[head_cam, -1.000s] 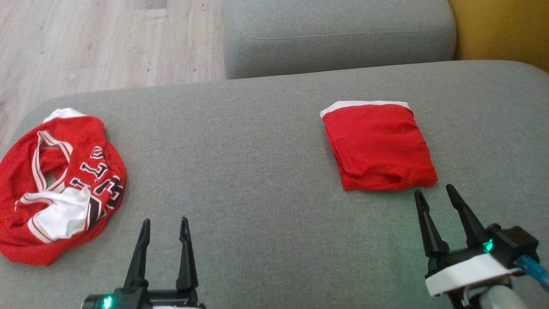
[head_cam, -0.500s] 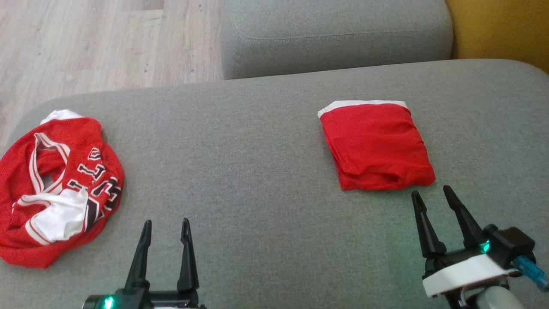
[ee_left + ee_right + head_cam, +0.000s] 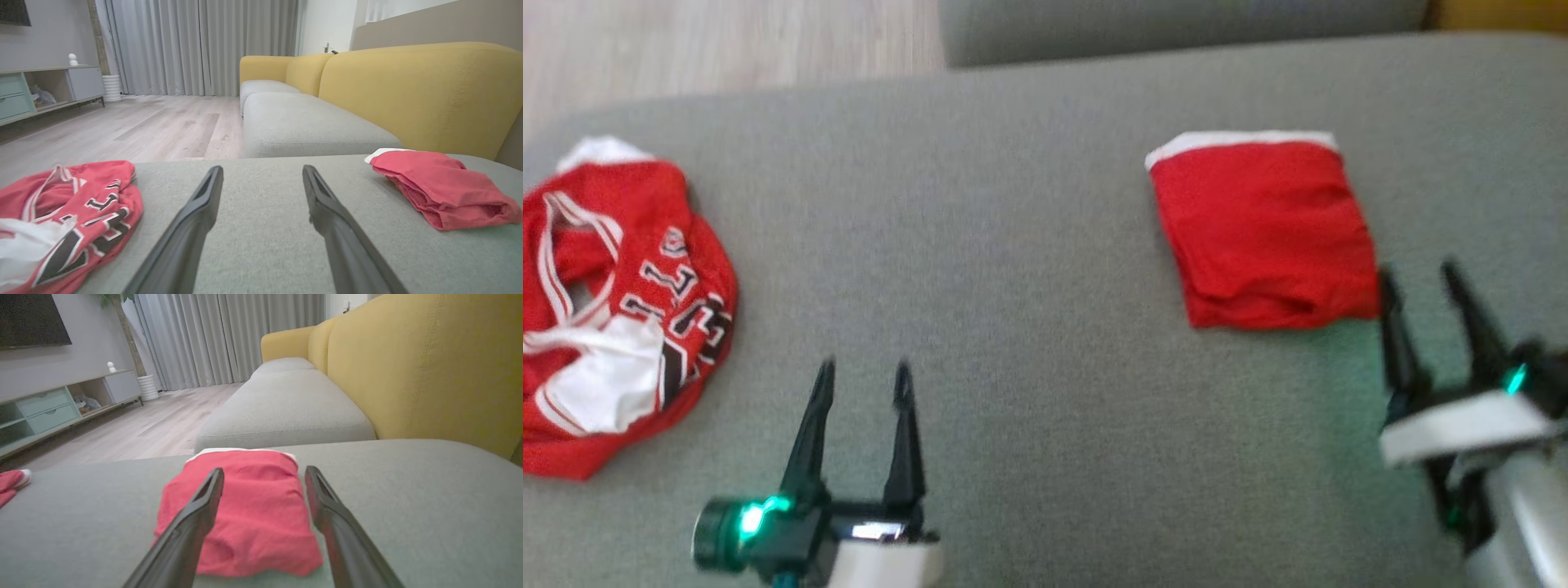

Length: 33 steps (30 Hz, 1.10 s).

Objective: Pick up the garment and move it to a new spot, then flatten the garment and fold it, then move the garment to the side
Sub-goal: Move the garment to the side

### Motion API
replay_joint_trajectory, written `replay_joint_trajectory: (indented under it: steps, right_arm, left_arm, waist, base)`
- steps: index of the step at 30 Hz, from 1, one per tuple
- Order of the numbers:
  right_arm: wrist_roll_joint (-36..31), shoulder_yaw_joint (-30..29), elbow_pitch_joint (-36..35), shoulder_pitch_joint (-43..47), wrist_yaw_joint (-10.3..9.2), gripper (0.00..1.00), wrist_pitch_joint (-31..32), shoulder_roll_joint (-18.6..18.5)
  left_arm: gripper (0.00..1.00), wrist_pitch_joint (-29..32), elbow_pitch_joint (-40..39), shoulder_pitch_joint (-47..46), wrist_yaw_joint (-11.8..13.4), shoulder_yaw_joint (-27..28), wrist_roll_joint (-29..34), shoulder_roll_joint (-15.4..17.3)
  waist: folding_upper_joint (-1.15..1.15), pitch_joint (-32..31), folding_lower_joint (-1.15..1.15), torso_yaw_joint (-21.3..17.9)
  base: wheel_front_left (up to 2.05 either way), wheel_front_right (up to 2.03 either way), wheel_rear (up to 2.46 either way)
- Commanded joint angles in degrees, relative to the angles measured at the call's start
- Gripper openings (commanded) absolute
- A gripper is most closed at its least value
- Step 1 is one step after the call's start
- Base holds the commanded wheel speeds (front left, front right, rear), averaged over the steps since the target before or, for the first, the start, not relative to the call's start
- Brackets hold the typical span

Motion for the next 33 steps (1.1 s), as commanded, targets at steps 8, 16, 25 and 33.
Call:
replay_joint_trajectory:
  steps: [8,16,25,33]
  right_arm:
    - [5.95,2.38,8.27,-16.54,-0.05,1.00,6.85,-6.99]
    - [16.46,8.33,16.64,-23.90,-0.05,1.00,19.62,-12.57]
    - [20.41,10.19,14.48,-24.72,-0.05,0.00,19.12,-17.79]
    - [14.80,6.05,15.23,-29.10,-0.05,0.00,19.39,-29.77]
  left_arm:
    - [1.00,-0.28,-3.62,-8.84,0.88,-2.29,0.97,-0.44]
    - [1.00,-0.28,-2.36,-14.39,1.93,-5.89,0.71,-0.44]
    - [1.00,-0.28,-2.36,-15.60,2.45,-5.01,0.87,-0.44]
    - [1.00,-0.28,-2.51,-20.45,0.37,-3.78,3.44,-0.39]
  waist:
    - [0.00,10.80,0.00,1.51]
    - [0.00,15.62,0.00,2.87]
    - [0.00,18.46,0.00,-1.02]
    - [0.00,26.80,0.00,-5.67]
  base:
    - [0.00,0.00,0.00]
    - [0.00,0.00,0.00]
    - [0.00,0.00,0.00]
    - [0.00,0.00,0.00]
